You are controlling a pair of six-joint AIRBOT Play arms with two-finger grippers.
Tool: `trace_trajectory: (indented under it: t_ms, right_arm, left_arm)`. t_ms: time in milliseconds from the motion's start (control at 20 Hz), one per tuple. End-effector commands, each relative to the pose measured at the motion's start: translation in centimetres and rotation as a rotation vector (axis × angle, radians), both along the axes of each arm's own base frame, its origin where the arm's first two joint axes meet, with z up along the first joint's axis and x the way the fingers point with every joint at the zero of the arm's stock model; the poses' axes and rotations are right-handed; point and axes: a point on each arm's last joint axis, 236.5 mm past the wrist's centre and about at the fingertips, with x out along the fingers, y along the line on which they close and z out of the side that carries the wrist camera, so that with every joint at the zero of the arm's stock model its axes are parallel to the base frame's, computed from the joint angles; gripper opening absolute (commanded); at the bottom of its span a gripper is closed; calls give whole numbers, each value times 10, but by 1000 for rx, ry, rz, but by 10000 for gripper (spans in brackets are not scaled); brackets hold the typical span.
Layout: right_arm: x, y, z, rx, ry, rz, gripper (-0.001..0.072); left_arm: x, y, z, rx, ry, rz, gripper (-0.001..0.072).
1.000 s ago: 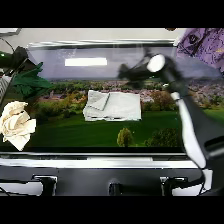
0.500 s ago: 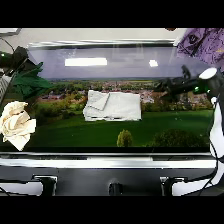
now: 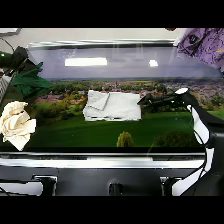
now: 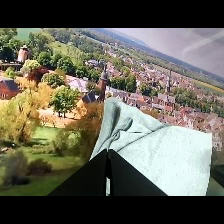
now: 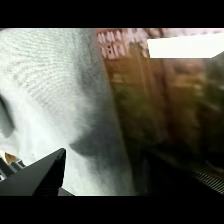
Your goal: Fold the clothes and pants, and hang the long-sleeved shirts on hangers.
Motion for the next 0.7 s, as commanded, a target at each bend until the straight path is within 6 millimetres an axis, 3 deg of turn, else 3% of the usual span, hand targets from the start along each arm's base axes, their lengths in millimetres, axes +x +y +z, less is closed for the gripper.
trace_trajectory:
  t_ms: [0,50,150,350,650]
  right_arm:
    - [-3,19,-19,-7,7,24,431]
    - [-2,21,-18,-2,5,21,328]
    - [4,29,-6,45,-13,3,30]
    - [39,19,47,0,-136,-4,30]
    - [96,-33,120,-263,-251,-123,30]
  left_arm:
    - [0,1,0,1,0,1,17]
    - [0,0,0,0,0,1,17]
    - [0,0,0,0,0,1,17]
    - [0,1,0,1,0,1,17]
    - [0,0,0,0,1,0,17]
